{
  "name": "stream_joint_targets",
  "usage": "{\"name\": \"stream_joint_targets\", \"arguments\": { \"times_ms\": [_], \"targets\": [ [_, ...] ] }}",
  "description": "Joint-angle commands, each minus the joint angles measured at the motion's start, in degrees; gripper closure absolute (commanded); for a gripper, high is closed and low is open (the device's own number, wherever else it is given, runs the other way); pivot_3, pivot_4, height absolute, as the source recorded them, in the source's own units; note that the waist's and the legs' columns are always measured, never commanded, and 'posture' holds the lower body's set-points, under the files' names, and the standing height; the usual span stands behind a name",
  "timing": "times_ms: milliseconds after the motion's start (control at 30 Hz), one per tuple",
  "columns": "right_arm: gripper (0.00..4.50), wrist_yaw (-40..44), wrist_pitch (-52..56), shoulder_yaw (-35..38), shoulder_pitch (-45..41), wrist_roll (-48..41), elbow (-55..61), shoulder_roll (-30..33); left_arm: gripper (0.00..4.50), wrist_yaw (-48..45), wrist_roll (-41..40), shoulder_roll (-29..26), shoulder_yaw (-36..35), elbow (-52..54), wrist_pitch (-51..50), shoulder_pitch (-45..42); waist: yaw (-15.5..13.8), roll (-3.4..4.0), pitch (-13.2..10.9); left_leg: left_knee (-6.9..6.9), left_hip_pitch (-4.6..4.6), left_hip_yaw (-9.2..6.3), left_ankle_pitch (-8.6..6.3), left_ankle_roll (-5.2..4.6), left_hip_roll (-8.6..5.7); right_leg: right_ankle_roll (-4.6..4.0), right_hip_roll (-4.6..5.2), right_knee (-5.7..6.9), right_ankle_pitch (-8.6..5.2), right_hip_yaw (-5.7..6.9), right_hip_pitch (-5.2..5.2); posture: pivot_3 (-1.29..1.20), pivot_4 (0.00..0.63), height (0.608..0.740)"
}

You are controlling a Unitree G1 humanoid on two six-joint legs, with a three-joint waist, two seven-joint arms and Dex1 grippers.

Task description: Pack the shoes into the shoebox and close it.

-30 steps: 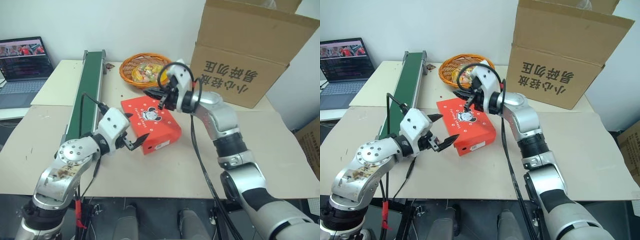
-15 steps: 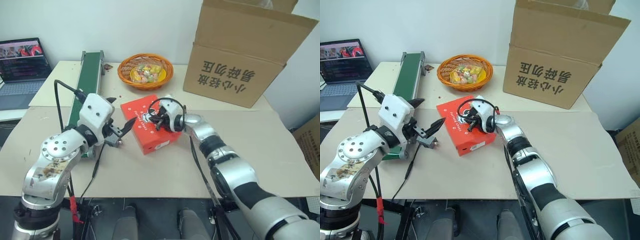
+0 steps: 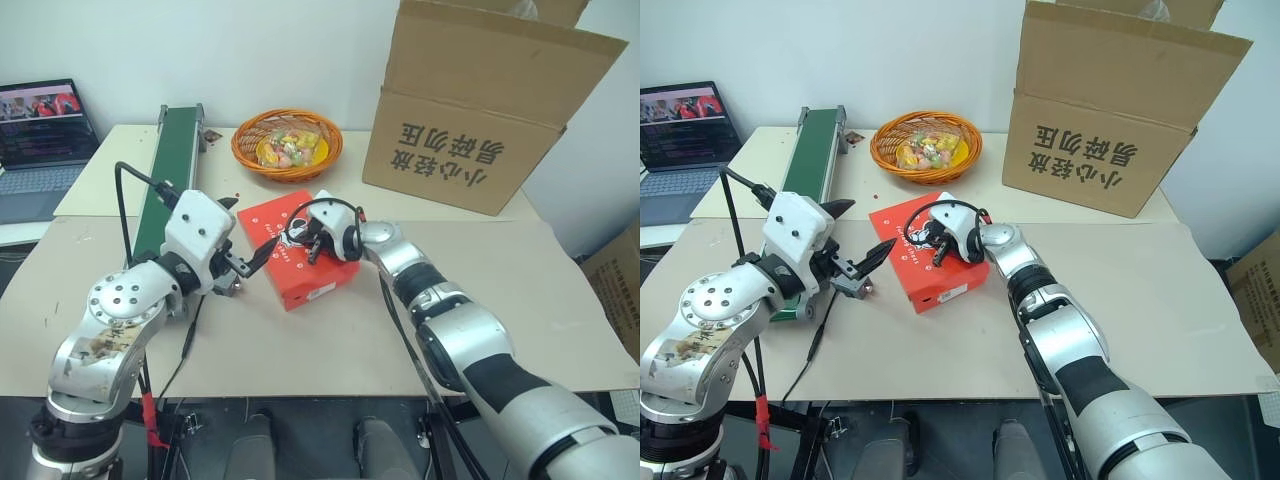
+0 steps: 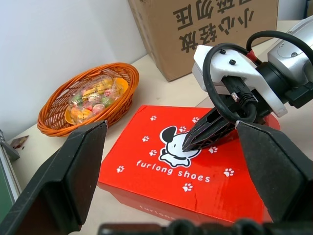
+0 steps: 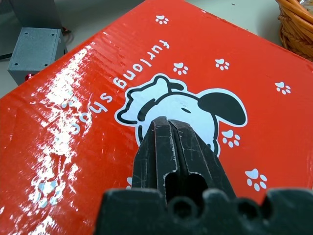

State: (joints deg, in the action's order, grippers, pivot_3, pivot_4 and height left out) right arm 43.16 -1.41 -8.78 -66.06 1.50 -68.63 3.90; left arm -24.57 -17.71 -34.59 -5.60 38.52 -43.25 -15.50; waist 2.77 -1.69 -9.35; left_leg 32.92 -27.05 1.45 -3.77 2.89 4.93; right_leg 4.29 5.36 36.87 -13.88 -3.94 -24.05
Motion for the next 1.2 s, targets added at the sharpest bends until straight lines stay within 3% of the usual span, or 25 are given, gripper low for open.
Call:
{"name": "stream_joint_targets", "arguments": {
  "times_ms": [33,167,333,433,500,567,733,1200],
  "targets": [
    [4.47,5.24,7.03,14.45,-0.63,-15.47,6.02,0.98,0.0,2.39,1.23,1.55,-2.33,-1.48,2.21,0.95,-0.08,0.0,-0.07,0.0,-0.14,0.0,0.0,0.0,0.01,0.0,-0.01,0.04,0.01,0.0,0.03,0.0,0.15,0.721],
    [4.47,7.27,18.32,22.83,0.4,-24.96,16.34,6.19,0.0,3.75,1.59,3.03,-2.67,-2.04,2.81,2.68,-0.84,-0.01,-0.18,0.04,-0.39,-0.01,0.01,-0.02,0.0,0.12,-0.01,0.09,0.07,0.0,-0.1,0.0,0.15,0.721],
    [4.47,4.06,32.04,26.91,9.61,-32.42,41.63,13.89,0.0,3.87,1.75,3.73,-1.82,-1.51,3.93,5.28,-1.77,-0.01,-0.18,0.0,-0.41,0.0,0.0,0.0,0.0,0.02,0.0,-0.04,-0.01,0.0,-0.12,0.0,0.15,0.721],
    [4.47,0.47,25.64,18.87,20.95,-19.85,52.35,20.56,0.0,3.97,2.04,3.72,-2.4,-2.29,4.63,5.72,-2.16,-0.02,-0.17,0.0,-0.4,0.01,0.0,0.0,-0.01,0.0,0.02,-0.07,-0.01,0.0,-0.15,0.0,0.15,0.721],
    [4.47,3.82,24.38,16.5,29.08,-19.31,59.74,23.97,0.0,3.88,2.13,3.74,-2.71,-2.77,5.14,5.89,-2.19,-0.03,-0.17,0.04,-0.31,0.04,0.0,0.01,-0.04,0.03,0.11,-0.22,0.0,0.01,-0.24,0.0,0.15,0.721],
    [4.47,4.72,25.28,18.86,33.89,-22.49,63.59,25.2,0.0,3.69,1.79,3.97,-3.18,-3.1,5.47,6.05,-1.99,-0.02,-0.18,0.07,-0.34,0.1,0.0,0.0,-0.06,0.13,0.17,-0.22,-0.03,0.01,-0.11,0.0,0.15,0.721],
    [4.47,4.11,25.12,20.68,40.19,-22.28,65.69,28.69,0.0,3.58,1.52,4.35,-3.85,-4.33,6.53,6.04,-1.39,0.0,-0.19,0.07,-0.31,0.11,0.0,0.0,-0.05,0.41,0.11,-0.14,-0.1,-0.08,-0.11,0.0,0.15,0.721],
    [4.47,-1.47,29.56,19.23,38.59,-24.83,67.3,25.94,0.0,2.25,-2.17,5.8,-4.27,-7.1,5.02,5.43,-1.93,-0.04,-0.2,0.12,-0.3,0.09,0.0,0.0,-0.06,0.47,0.11,-0.22,-0.13,-0.07,-0.05,0.0,0.15,0.721]
  ]
}}
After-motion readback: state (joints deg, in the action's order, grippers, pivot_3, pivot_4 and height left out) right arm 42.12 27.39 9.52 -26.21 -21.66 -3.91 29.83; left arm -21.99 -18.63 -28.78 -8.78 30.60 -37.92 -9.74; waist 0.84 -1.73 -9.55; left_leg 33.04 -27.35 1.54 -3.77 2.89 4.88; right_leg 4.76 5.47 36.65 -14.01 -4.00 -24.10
